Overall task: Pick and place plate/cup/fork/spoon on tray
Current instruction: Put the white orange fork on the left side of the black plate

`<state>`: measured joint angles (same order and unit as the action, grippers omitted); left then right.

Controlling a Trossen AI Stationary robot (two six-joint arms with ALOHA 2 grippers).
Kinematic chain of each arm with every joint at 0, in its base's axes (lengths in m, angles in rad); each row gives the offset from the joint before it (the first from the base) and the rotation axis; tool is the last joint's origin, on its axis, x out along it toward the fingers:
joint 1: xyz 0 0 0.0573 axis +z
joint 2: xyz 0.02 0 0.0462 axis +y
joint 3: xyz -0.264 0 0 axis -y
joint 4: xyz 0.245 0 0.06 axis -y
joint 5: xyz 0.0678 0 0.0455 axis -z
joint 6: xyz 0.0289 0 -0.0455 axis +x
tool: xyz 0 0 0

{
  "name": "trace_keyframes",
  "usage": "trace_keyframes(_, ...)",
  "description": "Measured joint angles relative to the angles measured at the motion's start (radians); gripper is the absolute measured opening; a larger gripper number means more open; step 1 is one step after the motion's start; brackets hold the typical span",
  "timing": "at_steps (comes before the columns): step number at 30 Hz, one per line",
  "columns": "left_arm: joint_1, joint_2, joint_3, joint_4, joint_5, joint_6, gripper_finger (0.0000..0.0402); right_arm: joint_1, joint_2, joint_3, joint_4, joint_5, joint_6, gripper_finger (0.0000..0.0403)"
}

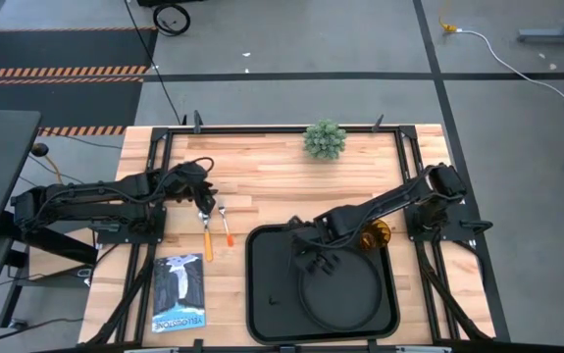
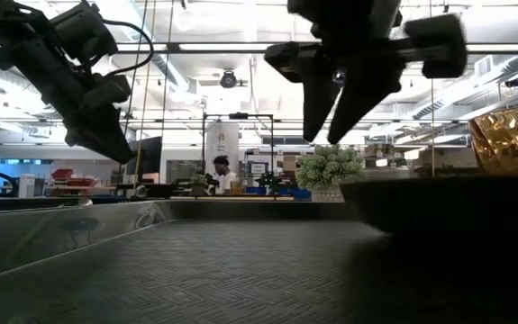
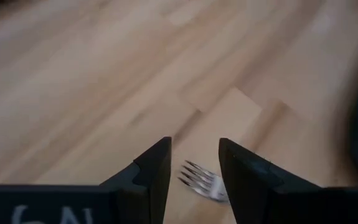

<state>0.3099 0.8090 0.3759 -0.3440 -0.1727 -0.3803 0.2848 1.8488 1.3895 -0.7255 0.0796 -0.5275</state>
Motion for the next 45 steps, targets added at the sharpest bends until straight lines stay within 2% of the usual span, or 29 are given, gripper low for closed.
trace_keyframes(5, 0.0, 0.0, 0.0, -0.007, 0.161, -0.001, 0.0142, -0.009, -0.009, 0.0, -0.004, 0.273, 0.187, 0.0122)
trace_keyframes(8, -0.001, 0.001, 0.0, -0.025, 0.231, -0.039, 0.0142, -0.051, -0.01, 0.0, 0.015, 0.262, 0.264, 0.012)
trace_keyframes(13, -0.045, 0.003, -0.001, -0.044, 0.238, -0.088, 0.0142, -0.155, -0.003, -0.054, 0.142, 0.158, 0.34, 0.0106)
trace_keyframes(17, -0.123, 0.003, -0.001, -0.045, 0.175, -0.135, 0.0142, -0.179, -0.001, -0.1, 0.284, 0.158, 0.321, 0.0102)
trace_keyframes(22, -0.24, 0.003, -0.001, -0.058, 0.046, -0.24, 0.0142, -0.192, -0.001, -0.107, 0.351, 0.183, 0.314, 0.0102)
trace_keyframes(29, -0.379, 0.035, -0.001, -0.075, -0.173, -0.501, 0.0142, -0.281, -0.001, -0.107, 0.428, 0.393, 0.283, 0.0099)
trace_keyframes(36, -0.472, 0.167, 0.009, -0.071, -0.279, -0.725, 0.0142, -0.366, -0.001, -0.107, 0.452, 0.315, 0.281, 0.0099)
trace_keyframes(38, -0.502, 0.217, 0.034, -0.074, -0.316, -0.769, 0.0142, -0.379, -0.002, -0.107, 0.446, 0.311, 0.246, 0.0099)
trace_keyframes(41, -0.544, 0.29, 0.086, -0.091, -0.376, -0.826, 0.0142, -0.386, -0.022, -0.109, 0.426, 0.37, 0.26, 0.0098)
trace_keyframes(45, -0.571, 0.376, 0.157, -0.144, -0.409, -0.912, 0.0142, -0.387, -0.084, -0.123, 0.483, 0.313, 0.257, 0.0094)
